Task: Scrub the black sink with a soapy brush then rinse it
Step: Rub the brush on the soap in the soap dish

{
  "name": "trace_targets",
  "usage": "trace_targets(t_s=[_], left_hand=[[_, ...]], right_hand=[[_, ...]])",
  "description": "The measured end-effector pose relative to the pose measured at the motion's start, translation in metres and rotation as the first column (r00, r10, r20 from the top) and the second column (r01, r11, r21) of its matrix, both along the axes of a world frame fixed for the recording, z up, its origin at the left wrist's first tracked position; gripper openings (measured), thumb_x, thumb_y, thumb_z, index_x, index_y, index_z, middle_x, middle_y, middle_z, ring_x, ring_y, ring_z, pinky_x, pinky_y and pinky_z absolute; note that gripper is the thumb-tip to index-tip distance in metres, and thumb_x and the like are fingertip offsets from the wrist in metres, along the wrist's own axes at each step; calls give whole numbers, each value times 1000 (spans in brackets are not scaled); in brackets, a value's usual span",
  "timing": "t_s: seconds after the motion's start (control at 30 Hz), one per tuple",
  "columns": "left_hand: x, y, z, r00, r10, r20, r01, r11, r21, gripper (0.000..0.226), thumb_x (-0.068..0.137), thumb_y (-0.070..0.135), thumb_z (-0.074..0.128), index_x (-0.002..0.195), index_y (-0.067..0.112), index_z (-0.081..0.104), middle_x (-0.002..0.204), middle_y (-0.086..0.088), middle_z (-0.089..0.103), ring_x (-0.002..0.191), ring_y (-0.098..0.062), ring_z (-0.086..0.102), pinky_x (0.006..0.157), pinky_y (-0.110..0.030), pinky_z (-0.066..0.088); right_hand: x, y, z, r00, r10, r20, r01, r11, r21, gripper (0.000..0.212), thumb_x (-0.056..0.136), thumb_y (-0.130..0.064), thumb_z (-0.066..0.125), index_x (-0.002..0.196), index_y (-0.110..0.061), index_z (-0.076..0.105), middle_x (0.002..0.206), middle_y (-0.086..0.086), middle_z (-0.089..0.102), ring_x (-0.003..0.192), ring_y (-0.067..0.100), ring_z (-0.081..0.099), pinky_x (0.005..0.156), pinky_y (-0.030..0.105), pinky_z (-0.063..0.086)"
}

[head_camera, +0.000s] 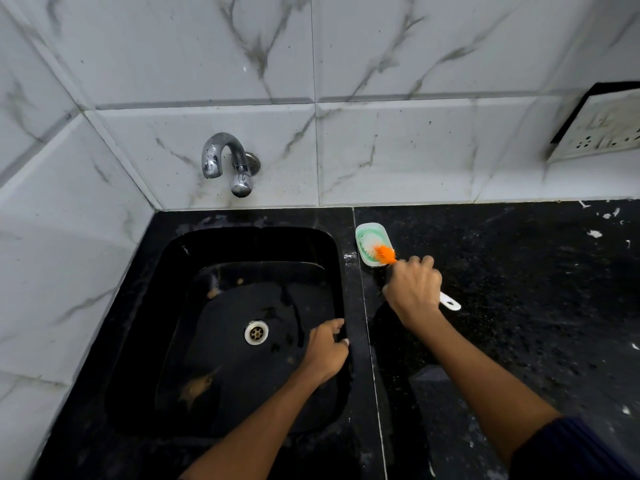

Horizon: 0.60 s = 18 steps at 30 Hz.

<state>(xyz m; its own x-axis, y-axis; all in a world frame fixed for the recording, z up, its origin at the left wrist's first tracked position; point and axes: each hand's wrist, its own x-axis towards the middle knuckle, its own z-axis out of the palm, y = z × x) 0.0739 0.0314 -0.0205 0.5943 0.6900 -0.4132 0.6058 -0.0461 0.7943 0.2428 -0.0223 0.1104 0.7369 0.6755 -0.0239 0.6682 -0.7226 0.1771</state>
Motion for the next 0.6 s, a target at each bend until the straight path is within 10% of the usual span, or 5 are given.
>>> trace_targets(t_s=[0.2,0.6], left_hand=[[-1,0,1,1000,-6,-9,6,1000,2,52,90,14,63,141,16,54,136,-2,57,124,-10,54,102,-24,46],[-1,2,2,1000,-16,-16,16,1000,1,52,92,14,62,143,14,51,140,-5,56,128,-14,52,105,-26,46]], right_hand=[[9,3,2,952,-196,-235,246,946,209,17,82,-23,61,96,-14,64,99,9,67,93,30,66,71,34,49],[15,9,-12,988,85,-129,-81,996,31,23,92,-10,44,104,-14,64,100,7,65,89,28,65,63,33,40]])
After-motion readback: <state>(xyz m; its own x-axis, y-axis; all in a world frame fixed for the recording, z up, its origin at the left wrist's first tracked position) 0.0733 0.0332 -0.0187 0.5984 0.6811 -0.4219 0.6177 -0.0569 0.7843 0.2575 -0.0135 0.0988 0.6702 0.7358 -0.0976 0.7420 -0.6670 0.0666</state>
